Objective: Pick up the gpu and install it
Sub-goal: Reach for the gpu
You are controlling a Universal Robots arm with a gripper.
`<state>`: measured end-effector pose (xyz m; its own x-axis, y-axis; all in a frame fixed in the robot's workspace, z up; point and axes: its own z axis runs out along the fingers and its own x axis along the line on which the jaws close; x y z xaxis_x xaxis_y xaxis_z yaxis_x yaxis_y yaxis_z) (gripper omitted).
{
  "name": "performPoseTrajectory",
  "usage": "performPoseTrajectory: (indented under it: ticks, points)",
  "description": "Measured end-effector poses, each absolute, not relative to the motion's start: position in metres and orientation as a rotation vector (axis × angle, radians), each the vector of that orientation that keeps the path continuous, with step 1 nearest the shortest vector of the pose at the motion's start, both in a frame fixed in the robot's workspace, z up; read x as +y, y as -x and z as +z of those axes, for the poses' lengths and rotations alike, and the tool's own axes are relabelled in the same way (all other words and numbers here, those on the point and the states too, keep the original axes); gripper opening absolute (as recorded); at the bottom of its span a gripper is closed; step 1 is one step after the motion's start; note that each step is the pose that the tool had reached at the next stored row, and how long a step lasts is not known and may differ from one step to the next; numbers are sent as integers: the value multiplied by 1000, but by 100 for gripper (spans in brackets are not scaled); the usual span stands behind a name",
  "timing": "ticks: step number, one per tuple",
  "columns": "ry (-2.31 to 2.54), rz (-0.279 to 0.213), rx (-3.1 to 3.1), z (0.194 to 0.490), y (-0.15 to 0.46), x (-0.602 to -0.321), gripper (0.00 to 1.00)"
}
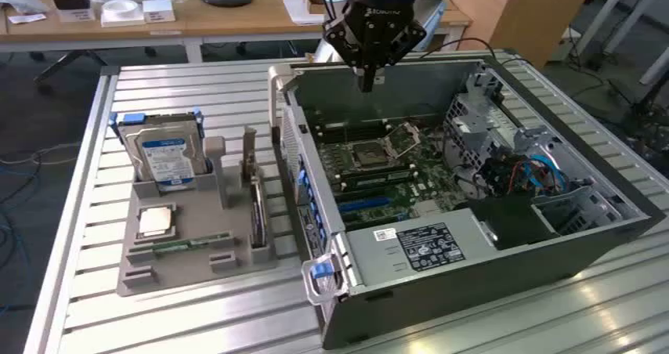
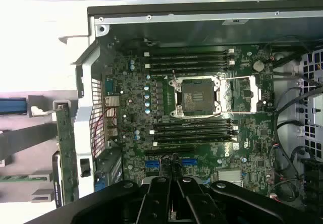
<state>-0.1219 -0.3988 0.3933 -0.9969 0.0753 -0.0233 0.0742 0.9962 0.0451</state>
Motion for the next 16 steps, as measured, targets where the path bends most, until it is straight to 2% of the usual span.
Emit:
performPoseTrajectory:
  ticks: [16]
  points:
    - [-117, 69, 3114, 393, 127, -399, 14]
